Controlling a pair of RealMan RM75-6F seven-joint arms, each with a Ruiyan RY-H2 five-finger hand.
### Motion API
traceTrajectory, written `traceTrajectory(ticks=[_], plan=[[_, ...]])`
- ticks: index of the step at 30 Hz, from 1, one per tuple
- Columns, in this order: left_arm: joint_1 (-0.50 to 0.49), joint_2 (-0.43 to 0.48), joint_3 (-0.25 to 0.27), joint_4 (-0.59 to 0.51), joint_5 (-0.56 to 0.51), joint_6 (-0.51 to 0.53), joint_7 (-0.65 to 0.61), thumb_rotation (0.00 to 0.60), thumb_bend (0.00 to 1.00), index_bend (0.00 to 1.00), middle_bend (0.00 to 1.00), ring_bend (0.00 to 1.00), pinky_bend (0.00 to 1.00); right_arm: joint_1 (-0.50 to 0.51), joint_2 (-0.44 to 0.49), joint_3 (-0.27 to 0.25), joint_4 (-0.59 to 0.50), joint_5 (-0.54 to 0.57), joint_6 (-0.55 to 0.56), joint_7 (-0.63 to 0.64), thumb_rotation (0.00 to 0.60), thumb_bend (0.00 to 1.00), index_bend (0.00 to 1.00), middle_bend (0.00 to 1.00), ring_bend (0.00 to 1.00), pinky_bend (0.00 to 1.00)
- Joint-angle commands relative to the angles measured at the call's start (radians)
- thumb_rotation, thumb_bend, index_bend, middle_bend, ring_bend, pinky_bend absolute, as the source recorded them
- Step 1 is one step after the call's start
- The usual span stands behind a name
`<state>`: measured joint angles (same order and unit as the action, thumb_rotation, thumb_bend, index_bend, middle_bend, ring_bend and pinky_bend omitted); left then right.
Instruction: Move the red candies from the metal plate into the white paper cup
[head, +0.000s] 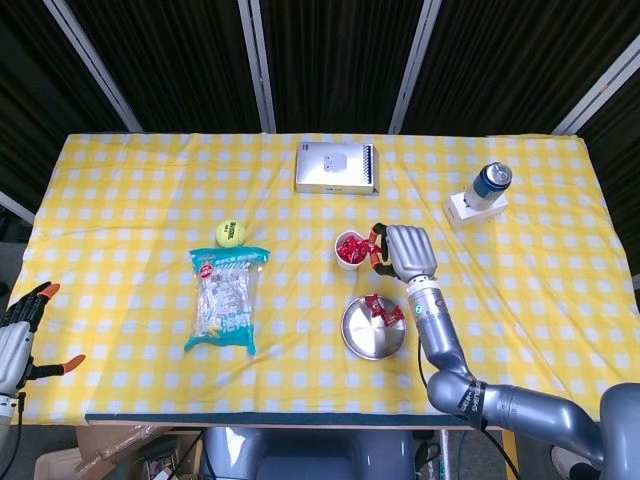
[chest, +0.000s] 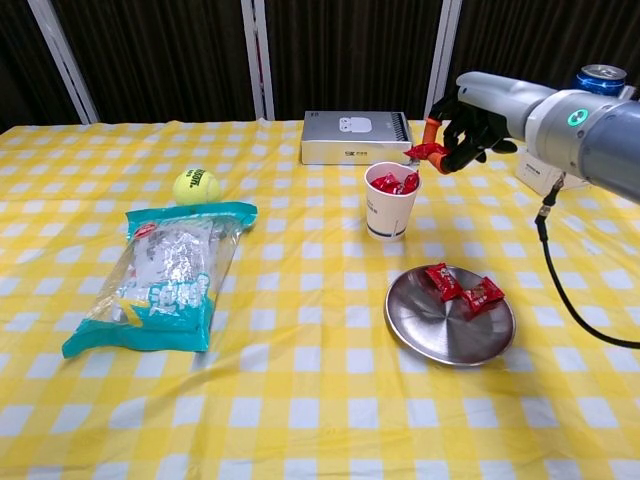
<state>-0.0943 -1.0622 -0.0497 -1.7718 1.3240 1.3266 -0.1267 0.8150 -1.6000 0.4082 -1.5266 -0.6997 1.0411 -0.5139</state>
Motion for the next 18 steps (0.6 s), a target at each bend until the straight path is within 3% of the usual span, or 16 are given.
traceTrajectory(ticks=[1,9,13,18], plan=[[-0.001,0.002,-0.002,0.000,-0.006,-0.005,-0.005,0.600,0.01,0.00,0.00,0.00,0.00,0.037,-0.036,0.002,0.061,0.024,-0.025,-0.006,0.600,0.51,0.52,0.69,0.75,0.91],[-0.004,0.008,-0.003,-0.006,-0.014,-0.014,-0.013,0.600,0.01,0.00,0.00,0.00,0.00,0.077,-0.086,-0.011,0.150,0.030,-0.035,-0.013,0.600,0.40,0.46,0.69,0.75,0.91],[-0.003,0.011,-0.002,-0.008,-0.012,-0.014,-0.016,0.600,0.01,0.00,0.00,0.00,0.00,0.081,-0.094,-0.019,0.155,0.020,-0.022,-0.015,0.600,0.36,0.37,0.69,0.75,0.91],[0.002,0.013,0.001,-0.004,-0.005,-0.008,-0.024,0.600,0.01,0.00,0.00,0.00,0.00,0.074,-0.085,-0.023,0.124,0.010,0.010,-0.016,0.600,0.36,0.34,0.69,0.75,0.91]])
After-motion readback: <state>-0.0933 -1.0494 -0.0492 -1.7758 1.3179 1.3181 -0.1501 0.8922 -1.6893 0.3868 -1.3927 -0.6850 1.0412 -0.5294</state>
